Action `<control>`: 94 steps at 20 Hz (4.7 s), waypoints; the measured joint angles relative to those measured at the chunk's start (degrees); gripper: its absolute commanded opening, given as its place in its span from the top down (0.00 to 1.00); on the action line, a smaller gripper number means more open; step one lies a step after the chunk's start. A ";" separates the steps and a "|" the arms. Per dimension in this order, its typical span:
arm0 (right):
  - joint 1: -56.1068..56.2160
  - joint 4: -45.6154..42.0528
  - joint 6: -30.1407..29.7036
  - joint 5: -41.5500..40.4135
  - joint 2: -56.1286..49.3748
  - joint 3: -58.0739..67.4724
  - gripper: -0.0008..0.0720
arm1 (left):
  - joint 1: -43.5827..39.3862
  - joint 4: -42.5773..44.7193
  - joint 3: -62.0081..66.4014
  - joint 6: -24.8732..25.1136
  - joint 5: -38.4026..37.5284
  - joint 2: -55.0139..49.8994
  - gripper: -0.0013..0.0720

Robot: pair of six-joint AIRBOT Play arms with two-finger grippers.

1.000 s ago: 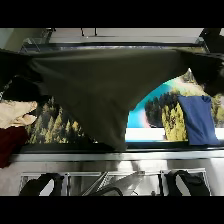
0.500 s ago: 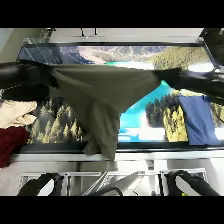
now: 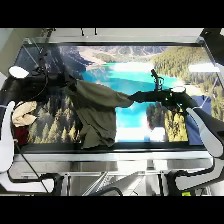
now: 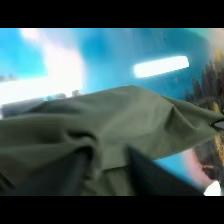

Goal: Fold the shirts.

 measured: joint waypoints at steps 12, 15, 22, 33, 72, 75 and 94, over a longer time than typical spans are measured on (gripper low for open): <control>3.28 -19.78 10.97 11.96 14.38 -4.79 0.27 | 2.38 3.08 -10.43 -6.21 -24.57 0.57 0.04; 13.75 -22.58 11.96 9.90 17.05 -10.51 0.27 | 0.72 8.55 -24.48 -6.64 -22.64 7.58 0.04; 30.75 -31.47 12.48 -0.70 15.43 -14.58 0.27 | -5.55 11.34 -46.38 -6.64 -9.68 20.48 0.04; 34.84 -33.27 14.03 -13.64 14.84 -14.93 0.96 | -14.91 9.11 -51.04 -6.62 2.34 21.00 0.96; 12.98 0.17 -6.03 -19.02 10.34 11.78 0.96 | -5.57 -5.09 11.37 -2.89 -6.67 11.08 0.96; 13.64 -1.29 -7.10 -29.75 3.67 11.85 0.96 | -7.63 -2.08 18.38 -2.49 -5.31 -2.08 0.96; -3.50 -29.64 15.30 7.32 0.52 7.21 0.46 | 8.07 13.68 -0.52 -11.67 -30.01 -6.54 0.03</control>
